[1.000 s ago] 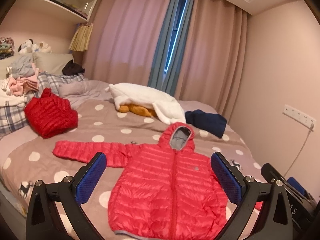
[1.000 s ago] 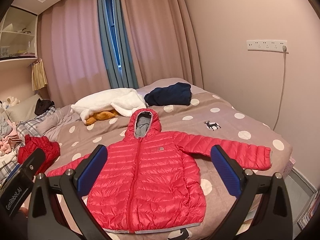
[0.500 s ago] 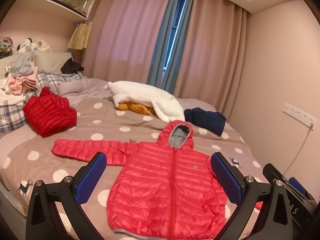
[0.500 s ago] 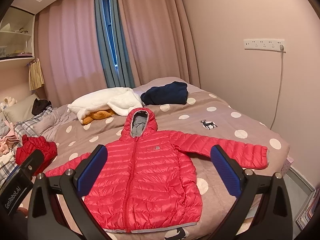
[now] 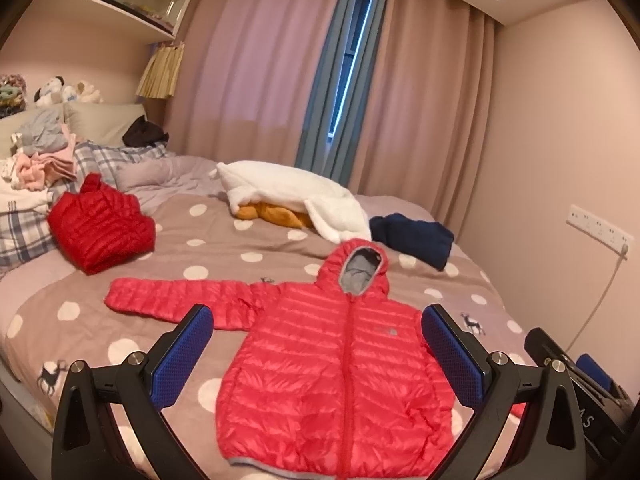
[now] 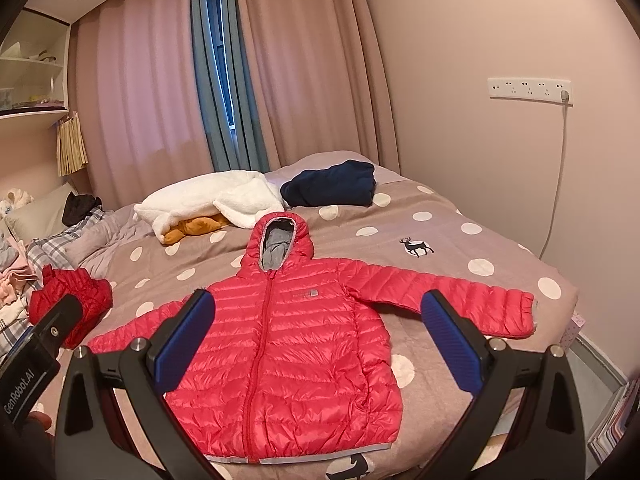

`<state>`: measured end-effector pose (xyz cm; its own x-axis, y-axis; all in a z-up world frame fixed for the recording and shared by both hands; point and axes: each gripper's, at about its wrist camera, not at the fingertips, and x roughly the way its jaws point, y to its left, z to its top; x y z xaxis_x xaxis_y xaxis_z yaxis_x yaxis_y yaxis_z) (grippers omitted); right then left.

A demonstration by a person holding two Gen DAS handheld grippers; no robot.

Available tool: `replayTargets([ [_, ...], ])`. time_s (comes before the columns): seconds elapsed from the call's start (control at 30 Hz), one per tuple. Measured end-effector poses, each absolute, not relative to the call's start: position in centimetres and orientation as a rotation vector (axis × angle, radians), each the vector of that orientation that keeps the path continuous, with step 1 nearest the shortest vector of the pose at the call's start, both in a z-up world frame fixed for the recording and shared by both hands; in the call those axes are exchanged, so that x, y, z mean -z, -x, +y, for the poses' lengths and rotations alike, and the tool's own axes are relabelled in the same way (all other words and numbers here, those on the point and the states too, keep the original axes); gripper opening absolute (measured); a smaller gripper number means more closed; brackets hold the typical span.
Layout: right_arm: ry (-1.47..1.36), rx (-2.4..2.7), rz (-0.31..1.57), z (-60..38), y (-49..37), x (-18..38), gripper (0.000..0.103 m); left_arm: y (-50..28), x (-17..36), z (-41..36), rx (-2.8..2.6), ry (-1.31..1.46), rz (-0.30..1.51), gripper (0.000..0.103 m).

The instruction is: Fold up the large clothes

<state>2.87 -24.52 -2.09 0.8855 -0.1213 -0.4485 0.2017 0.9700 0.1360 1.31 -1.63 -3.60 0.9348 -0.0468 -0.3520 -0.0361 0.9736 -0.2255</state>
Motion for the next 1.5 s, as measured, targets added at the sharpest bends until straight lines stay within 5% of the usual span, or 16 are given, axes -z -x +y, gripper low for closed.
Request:
replayTargets([
  [0.63,-0.142,0.150,0.544,-24.5,-8.5,5.3,0.103,-7.7,6.9,0.6,-0.004,0.266,0.474,0.103],
  [1.2,-0.257,0.480,0.744,-37.8,-21.2,15.9,0.103,-21.5,21.8,22.7,-0.447,0.664,0.670,0.103],
  [1.5,-0.401,0.685,0.760,-45.7,-19.7,18.0,0.103,-24.0,27.9,28.3,-0.412,0.891,0.719,0.103],
])
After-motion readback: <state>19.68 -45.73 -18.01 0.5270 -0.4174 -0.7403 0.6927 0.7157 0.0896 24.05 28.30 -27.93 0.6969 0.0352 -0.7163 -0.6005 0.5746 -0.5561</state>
